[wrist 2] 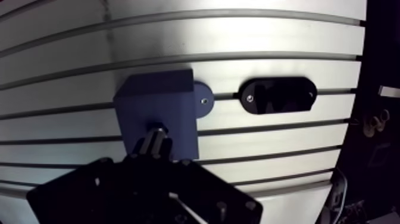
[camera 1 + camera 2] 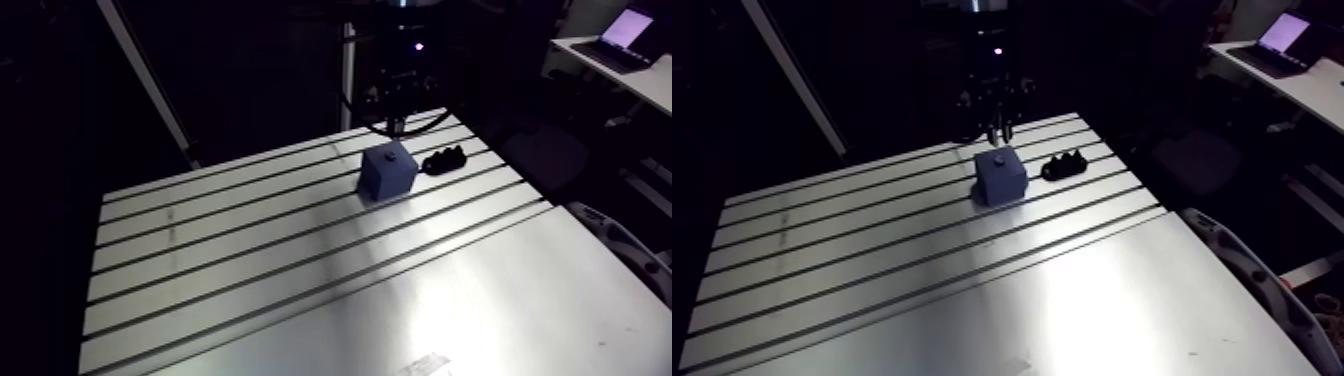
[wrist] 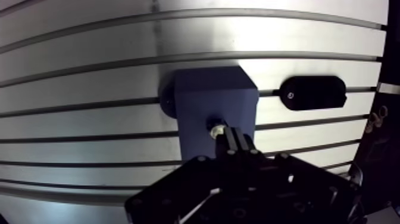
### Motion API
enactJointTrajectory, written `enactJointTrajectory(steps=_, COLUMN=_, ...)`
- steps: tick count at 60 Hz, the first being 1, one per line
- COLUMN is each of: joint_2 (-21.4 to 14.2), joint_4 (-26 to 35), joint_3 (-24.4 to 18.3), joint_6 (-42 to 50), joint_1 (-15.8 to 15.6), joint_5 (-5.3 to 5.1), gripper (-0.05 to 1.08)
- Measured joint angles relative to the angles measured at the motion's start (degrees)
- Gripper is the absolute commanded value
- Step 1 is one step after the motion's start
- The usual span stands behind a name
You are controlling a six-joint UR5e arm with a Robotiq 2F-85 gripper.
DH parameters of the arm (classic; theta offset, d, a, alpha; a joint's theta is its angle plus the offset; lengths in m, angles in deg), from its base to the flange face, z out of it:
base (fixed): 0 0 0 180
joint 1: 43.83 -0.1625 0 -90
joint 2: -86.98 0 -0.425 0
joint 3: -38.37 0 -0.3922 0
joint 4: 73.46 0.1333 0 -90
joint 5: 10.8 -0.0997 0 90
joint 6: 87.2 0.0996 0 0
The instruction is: Pick up the M10 bolt and insert it into the hex recess until seated.
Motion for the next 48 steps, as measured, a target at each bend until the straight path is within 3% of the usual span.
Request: enactJointTrajectory(steps=48, joint_2=0.8, joint_4=0.8, joint_3=-0.2, joint_6=4.6, joint_1=0.1, joint_5=-0.15, gripper=1.08)
